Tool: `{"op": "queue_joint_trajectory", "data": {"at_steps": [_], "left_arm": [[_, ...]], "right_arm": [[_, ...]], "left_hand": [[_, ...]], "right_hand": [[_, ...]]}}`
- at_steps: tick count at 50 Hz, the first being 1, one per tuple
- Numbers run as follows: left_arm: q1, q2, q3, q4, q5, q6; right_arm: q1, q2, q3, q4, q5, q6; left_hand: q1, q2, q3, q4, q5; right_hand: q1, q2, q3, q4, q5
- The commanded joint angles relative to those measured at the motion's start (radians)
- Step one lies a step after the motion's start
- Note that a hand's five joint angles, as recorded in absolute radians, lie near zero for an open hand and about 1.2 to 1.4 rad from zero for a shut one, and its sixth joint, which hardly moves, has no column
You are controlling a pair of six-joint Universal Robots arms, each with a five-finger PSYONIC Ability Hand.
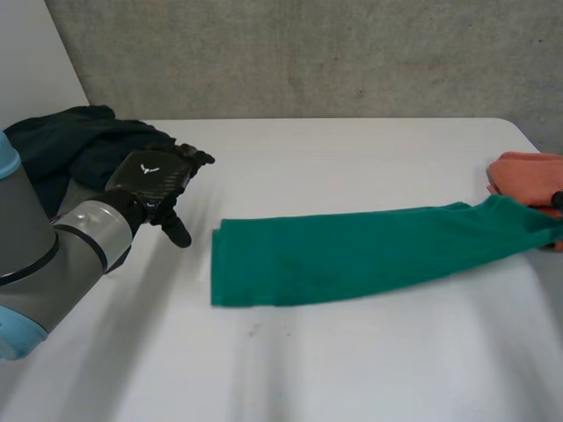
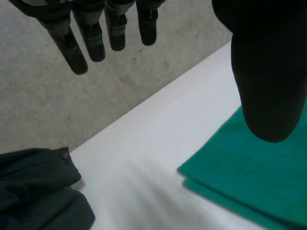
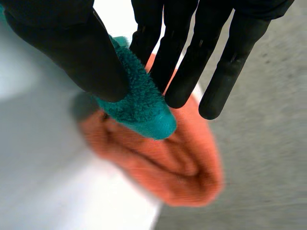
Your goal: Fold the laundry.
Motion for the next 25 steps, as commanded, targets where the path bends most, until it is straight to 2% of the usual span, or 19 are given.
{"op": "queue_joint_trajectory", "data": {"at_steps": [1, 3, 5, 6, 8, 9, 13, 17, 22, 23, 24, 25], "left_arm": [[0.005, 0.03, -0.003, 0.0, 0.0, 0.0], [0.006, 0.035, -0.003, 0.0, 0.0, 0.0], [0.008, 0.047, -0.003, 0.0, 0.0, 0.0], [0.008, 0.05, -0.003, 0.0, -0.002, 0.0], [0.013, 0.062, -0.006, 0.0, -0.002, 0.0], [0.016, 0.065, -0.009, 0.0, -0.002, 0.0], [0.032, 0.075, -0.021, 0.0, -0.002, 0.0], [0.036, 0.075, -0.032, 0.0, -0.003, 0.0], [0.037, 0.067, -0.04, 0.0, -0.003, 0.0], [0.039, 0.067, -0.04, 0.0, -0.003, 0.0], [0.039, 0.065, -0.04, 0.002, -0.003, -0.002], [0.04, 0.065, -0.038, 0.005, -0.003, -0.002]], "right_arm": [[0.222, -0.044, -0.045, -0.017, -0.023, -0.037], [0.352, -0.045, -0.071, -0.043, -0.026, -0.037], [0.429, -0.045, -0.081, -0.066, -0.027, -0.037], [0.52, -0.042, -0.092, -0.103, -0.03, -0.041], [0.596, -0.035, -0.103, -0.137, -0.041, -0.044], [0.678, -0.016, -0.117, -0.172, -0.059, -0.045], [0.866, 0.109, -0.179, -0.236, -0.119, -0.045], [0.996, 0.252, -0.265, -0.24, -0.147, -0.05], [1.069, 0.39, -0.325, -0.204, -0.127, -0.056], [1.073, 0.401, -0.33, -0.2, -0.118, -0.057], [1.08, 0.399, -0.331, -0.194, -0.078, -0.062], [1.084, 0.392, -0.331, -0.194, -0.052, -0.059]], "left_hand": [[-0.014, -0.032, -0.037, -0.029, -0.05], [-0.014, -0.032, -0.037, -0.029, -0.05], [-0.014, -0.032, -0.037, -0.029, -0.05], [-0.014, -0.032, -0.037, -0.029, -0.05], [-0.014, -0.032, -0.037, -0.029, -0.05], [-0.014, -0.032, -0.037, -0.029, -0.05], [-0.014, -0.032, -0.037, -0.029, -0.05], [-0.014, -0.032, -0.037, -0.029, -0.05], [-0.014, -0.032, -0.037, -0.029, -0.05], [-0.014, -0.032, -0.037, -0.029, -0.05], [-0.014, -0.032, -0.037, -0.029, -0.05], [-0.014, -0.032, -0.037, -0.029, -0.05]], "right_hand": [[0.276, 0.216, 0.208, 0.198, 0.231], [0.276, 0.216, 0.208, 0.198, 0.231], [0.276, 0.216, 0.208, 0.198, 0.231], [0.276, 0.216, 0.208, 0.198, 0.231], [0.276, 0.216, 0.208, 0.198, 0.231], [0.276, 0.216, 0.208, 0.198, 0.231], [0.276, 0.216, 0.208, 0.198, 0.231], [0.276, 0.216, 0.208, 0.198, 0.231], [0.276, 0.216, 0.208, 0.198, 0.231], [0.097, 0.036, 0.028, 0.019, 0.051], [-0.489, -0.55, -0.558, -0.567, -0.535], [-0.751, -0.811, -0.819, -0.829, -0.796]]}}
